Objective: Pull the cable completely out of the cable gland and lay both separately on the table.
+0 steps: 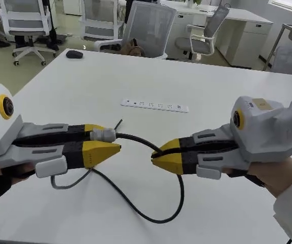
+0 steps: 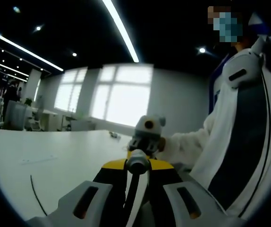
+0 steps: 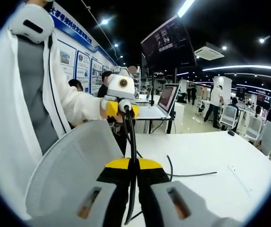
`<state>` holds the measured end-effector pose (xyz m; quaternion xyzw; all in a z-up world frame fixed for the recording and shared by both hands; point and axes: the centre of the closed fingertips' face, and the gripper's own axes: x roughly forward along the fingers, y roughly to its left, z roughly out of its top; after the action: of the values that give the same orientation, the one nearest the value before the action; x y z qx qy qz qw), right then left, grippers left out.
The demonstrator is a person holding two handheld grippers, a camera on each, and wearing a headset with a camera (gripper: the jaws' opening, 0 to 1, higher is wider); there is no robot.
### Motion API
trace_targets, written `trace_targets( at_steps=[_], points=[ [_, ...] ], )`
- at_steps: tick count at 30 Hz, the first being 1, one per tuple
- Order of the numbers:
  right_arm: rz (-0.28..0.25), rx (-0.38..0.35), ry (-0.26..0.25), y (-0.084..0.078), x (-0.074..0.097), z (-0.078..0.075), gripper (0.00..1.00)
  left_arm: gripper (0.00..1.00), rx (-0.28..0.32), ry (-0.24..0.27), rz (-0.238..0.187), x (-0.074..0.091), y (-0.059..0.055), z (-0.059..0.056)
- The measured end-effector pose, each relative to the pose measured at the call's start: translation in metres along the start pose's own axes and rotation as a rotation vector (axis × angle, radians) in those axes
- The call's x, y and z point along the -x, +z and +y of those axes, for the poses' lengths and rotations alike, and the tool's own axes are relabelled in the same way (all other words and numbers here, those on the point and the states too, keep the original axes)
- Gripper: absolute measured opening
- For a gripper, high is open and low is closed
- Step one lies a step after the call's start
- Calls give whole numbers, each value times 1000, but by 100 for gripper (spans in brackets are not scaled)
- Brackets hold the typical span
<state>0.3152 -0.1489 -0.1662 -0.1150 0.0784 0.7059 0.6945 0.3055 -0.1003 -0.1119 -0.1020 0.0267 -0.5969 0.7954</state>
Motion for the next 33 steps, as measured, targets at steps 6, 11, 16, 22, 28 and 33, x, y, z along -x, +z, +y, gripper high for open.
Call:
trace_targets(
  at_steps=[6, 11, 16, 22, 28, 33],
  points=[
    [21, -25, -27, -12, 7, -5, 3, 18, 12, 5, -12, 1, 0, 1],
    [29, -38, -32, -14, 8, -4, 3, 18, 4, 0, 3, -2, -2, -1],
    [27, -62, -45, -13, 9, -5, 7, 18, -2, 0, 3, -3, 0, -1],
    [-18, -92, -50, 0, 6, -5, 24, 18, -9, 9, -5, -3, 4, 1],
    [-63, -58, 9, 31, -7, 6, 28, 18, -13, 0, 13, -11, 1, 0],
    [-4, 0, 47, 31, -23, 11, 27, 18, -21, -18, 27, -18, -2, -5]
  ],
)
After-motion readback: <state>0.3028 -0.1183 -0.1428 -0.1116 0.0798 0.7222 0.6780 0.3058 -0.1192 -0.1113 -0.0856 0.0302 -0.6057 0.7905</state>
